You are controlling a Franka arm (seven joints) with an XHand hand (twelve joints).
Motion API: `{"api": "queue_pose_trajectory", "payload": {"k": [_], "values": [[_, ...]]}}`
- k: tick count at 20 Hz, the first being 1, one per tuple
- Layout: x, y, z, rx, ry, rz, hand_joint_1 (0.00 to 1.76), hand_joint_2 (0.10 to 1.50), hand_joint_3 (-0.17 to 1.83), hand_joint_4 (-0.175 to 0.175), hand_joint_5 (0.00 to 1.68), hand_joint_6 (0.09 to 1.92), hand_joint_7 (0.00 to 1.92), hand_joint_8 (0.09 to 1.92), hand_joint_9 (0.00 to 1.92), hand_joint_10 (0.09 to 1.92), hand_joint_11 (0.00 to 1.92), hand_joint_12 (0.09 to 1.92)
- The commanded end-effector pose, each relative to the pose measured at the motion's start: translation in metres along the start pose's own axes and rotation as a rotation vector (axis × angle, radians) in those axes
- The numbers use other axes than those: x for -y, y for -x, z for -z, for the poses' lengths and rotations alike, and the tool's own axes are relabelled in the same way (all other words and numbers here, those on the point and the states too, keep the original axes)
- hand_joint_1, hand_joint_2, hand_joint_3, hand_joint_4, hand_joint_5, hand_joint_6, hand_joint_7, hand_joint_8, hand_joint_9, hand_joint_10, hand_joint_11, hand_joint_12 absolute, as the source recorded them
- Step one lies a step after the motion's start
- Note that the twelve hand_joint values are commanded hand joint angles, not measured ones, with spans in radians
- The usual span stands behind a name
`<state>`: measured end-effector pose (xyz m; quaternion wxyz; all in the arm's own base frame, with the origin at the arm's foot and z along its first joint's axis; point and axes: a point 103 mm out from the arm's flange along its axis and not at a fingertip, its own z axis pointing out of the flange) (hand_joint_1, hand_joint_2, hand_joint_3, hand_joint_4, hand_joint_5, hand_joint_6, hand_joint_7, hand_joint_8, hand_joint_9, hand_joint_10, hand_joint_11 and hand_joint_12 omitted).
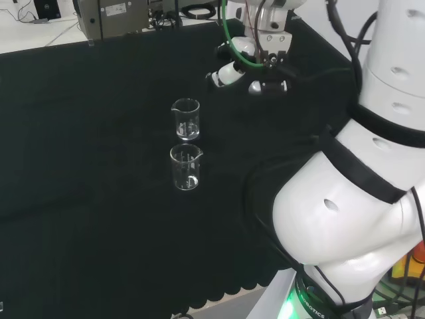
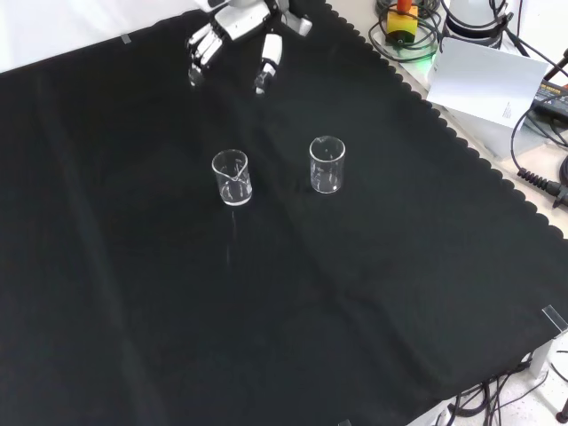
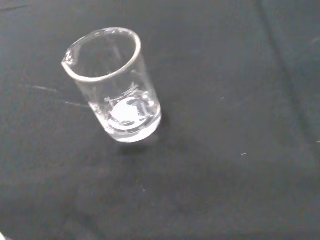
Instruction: Pick up the beaker on the right.
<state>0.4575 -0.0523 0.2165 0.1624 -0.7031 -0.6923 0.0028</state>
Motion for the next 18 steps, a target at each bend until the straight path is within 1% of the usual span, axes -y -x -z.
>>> {"api": "queue_pose_trajectory", "payload": {"k": [1, 4, 7, 9, 13, 18], "values": [[-0.046, 0.000, -0.056, -0.126, -0.022, 0.090, 0.66, 0.77, 0.34, -0.021, 0.29, 0.09, 0.18, 0.66, 0.33, 0.67, 0.03, 1.41], [-0.050, -0.002, -0.064, -0.138, -0.035, 0.116, 0.67, 0.75, 0.36, -0.021, 0.29, 0.09, 0.18, 0.66, 0.33, 0.67, 0.02, 1.41], [-0.054, 0.000, -0.074, -0.152, -0.086, 0.141, 0.68, 0.74, 0.37, -0.021, 0.29, 0.09, 0.18, 0.66, 0.32, 0.67, 0.01, 1.40], [-0.057, 0.001, -0.082, -0.161, -0.088, 0.155, 0.68, 0.73, 0.38, -0.019, 0.27, 0.09, 0.17, 0.65, 0.28, 0.66, 0.00, 1.37], [-0.063, 0.001, -0.095, -0.213, -0.078, 0.176, 0.69, 0.71, 0.38, -0.018, 0.25, 0.09, 0.15, 0.65, 0.25, 0.66, 0.00, 1.34], [-0.072, 0.004, -0.107, -0.269, -0.076, 0.209, 0.75, 0.68, 0.38, -0.017, 0.22, 0.09, 0.15, 0.64, 0.25, 0.66, 0.00, 1.33]]}}
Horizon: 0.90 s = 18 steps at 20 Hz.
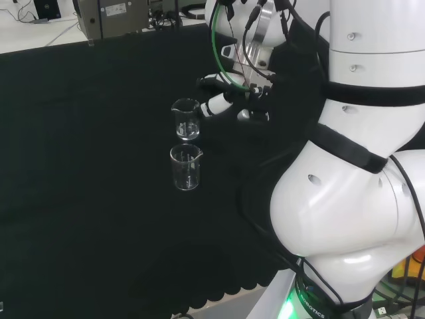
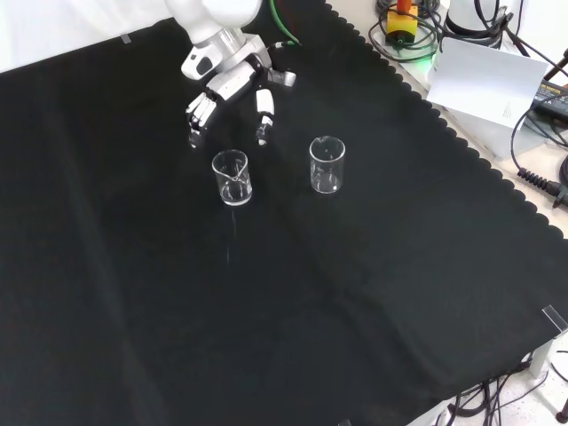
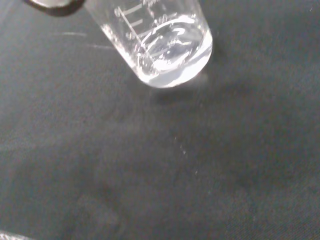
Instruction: Pick up the beaker on the right.
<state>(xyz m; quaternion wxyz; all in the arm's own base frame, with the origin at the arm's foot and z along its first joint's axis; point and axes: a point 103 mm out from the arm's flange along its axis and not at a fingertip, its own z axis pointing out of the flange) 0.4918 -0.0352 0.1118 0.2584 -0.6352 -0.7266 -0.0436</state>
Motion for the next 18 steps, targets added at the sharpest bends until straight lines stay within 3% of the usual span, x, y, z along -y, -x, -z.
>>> {"api": "queue_pose_trajectory", "payload": {"k": [1, 6, 10, 18], "values": [[-0.017, 0.004, -0.013, -0.088, 0.021, 0.062, 0.76, 0.67, 0.38, -0.016, 0.22, 0.09, 0.15, 0.64, 0.25, 0.66, 0.00, 1.33], [-0.025, 0.010, -0.023, -0.147, 0.064, 0.074, 0.77, 0.66, 0.39, -0.017, 0.22, 0.09, 0.17, 0.65, 0.28, 0.67, 0.00, 1.35], [-0.030, 0.016, -0.031, -0.245, 0.100, 0.124, 0.78, 0.63, 0.43, -0.021, 0.25, 0.09, 0.22, 0.68, 0.34, 0.66, 0.00, 1.40], [-0.039, 0.016, -0.043, -0.256, 0.091, 0.164, 0.80, 0.61, 0.45, -0.020, 0.27, 0.09, 0.17, 0.67, 0.29, 0.63, 0.00, 1.37]]}}
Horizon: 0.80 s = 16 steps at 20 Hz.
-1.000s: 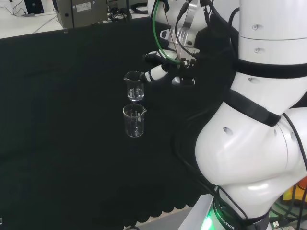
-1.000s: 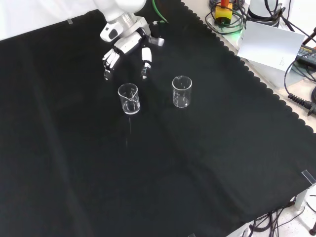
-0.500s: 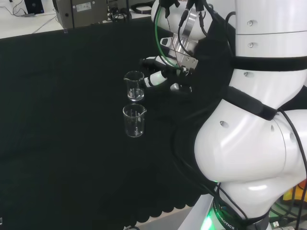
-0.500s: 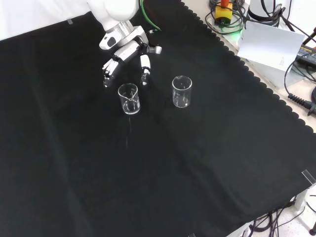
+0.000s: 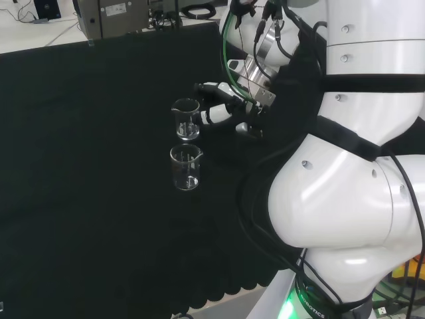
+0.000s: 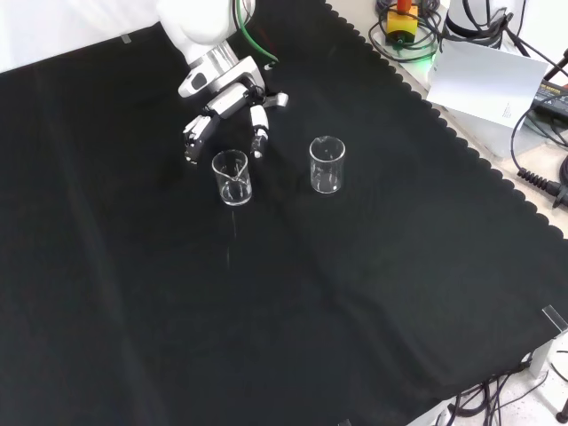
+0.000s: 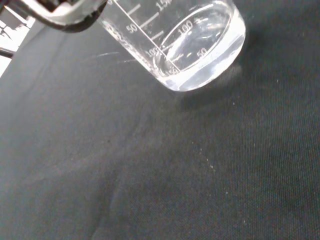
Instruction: Pick up the beaker on the right.
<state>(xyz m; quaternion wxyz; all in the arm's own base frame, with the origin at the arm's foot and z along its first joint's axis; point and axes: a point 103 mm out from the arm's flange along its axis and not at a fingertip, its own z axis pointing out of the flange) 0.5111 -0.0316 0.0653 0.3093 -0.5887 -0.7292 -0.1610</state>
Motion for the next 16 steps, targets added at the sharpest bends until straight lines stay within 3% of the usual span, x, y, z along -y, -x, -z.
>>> {"api": "queue_pose_trajectory", "payload": {"k": [1, 7, 16], "values": [[-0.008, 0.000, -0.010, -0.028, 0.009, 0.044, 0.80, 0.61, 0.45, -0.019, 0.27, 0.09, 0.17, 0.67, 0.29, 0.63, 0.00, 1.37], [-0.013, 0.000, -0.014, -0.045, 0.011, 0.073, 0.80, 0.60, 0.45, -0.014, 0.30, 0.09, 0.17, 0.67, 0.29, 0.63, 0.00, 1.36], [-0.020, 0.001, -0.017, -0.127, 0.009, 0.138, 0.85, 0.58, 0.45, -0.009, 0.35, 0.09, 0.23, 0.69, 0.33, 0.64, 0.00, 1.35]]}}
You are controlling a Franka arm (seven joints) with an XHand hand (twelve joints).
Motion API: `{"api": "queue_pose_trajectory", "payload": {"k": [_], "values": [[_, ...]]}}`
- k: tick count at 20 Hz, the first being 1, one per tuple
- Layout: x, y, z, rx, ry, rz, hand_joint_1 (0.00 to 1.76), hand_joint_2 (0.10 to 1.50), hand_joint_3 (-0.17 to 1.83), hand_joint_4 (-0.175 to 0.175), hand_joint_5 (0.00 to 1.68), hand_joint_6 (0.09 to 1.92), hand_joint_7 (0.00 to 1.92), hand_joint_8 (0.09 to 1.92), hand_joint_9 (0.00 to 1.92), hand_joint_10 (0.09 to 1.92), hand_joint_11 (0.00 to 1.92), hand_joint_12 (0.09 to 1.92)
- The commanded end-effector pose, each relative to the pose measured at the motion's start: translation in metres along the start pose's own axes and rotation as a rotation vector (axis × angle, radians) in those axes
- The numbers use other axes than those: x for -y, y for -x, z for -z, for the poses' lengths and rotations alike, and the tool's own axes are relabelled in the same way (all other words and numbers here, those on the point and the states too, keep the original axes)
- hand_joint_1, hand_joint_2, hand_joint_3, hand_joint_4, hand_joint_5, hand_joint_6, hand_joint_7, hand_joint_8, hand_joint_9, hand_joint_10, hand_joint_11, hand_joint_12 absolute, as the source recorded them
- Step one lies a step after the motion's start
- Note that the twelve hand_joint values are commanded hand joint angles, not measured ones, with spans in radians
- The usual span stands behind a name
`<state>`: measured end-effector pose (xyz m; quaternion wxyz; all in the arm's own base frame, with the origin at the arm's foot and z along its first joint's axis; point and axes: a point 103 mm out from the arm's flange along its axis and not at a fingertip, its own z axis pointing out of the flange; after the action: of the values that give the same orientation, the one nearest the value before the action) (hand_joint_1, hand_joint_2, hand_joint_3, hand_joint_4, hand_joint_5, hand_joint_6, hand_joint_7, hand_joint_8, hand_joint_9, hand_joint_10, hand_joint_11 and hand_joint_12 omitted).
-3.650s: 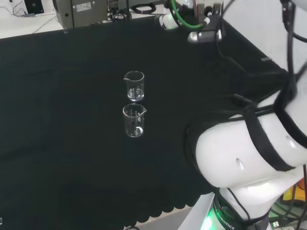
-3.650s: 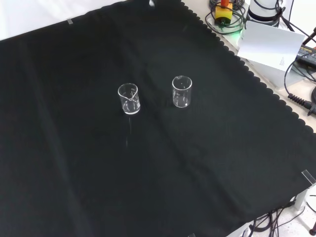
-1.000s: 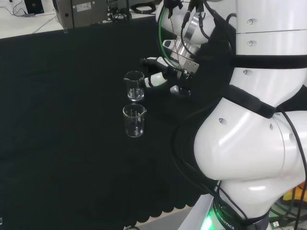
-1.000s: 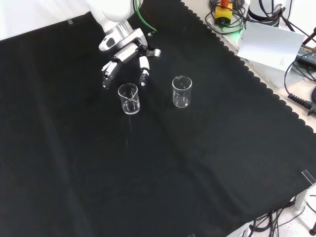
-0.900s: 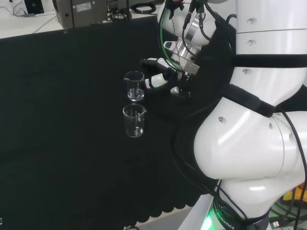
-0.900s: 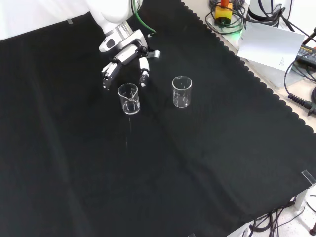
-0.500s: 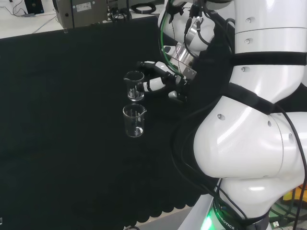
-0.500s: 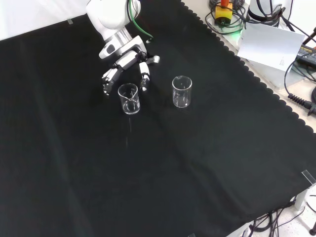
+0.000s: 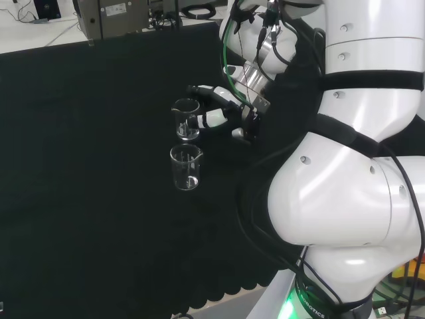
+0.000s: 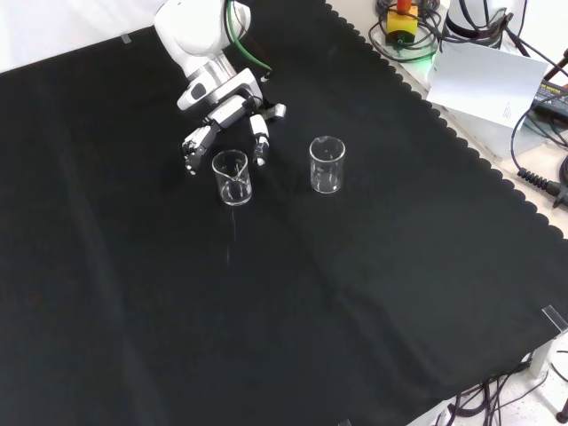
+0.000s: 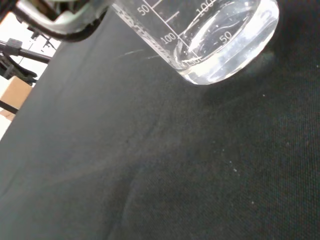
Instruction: Pick up the beaker on the right.
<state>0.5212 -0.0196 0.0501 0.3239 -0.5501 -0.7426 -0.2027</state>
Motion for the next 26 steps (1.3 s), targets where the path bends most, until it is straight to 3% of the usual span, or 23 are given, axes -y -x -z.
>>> {"api": "queue_pose_trajectory", "payload": {"k": [1, 9, 26], "values": [[-0.008, -0.002, -0.002, -0.057, -0.013, 0.053, 0.85, 0.58, 0.46, -0.008, 0.36, 0.09, 0.24, 0.69, 0.33, 0.64, 0.00, 1.35], [-0.010, -0.003, -0.003, -0.085, -0.026, 0.088, 0.89, 0.57, 0.47, -0.005, 0.41, 0.09, 0.29, 0.70, 0.35, 0.63, 0.00, 1.36], [-0.018, -0.009, -0.015, -0.062, -0.005, 0.094, 0.95, 0.54, 0.52, -0.005, 0.49, 0.09, 0.34, 0.70, 0.43, 0.62, 0.01, 1.38]]}}
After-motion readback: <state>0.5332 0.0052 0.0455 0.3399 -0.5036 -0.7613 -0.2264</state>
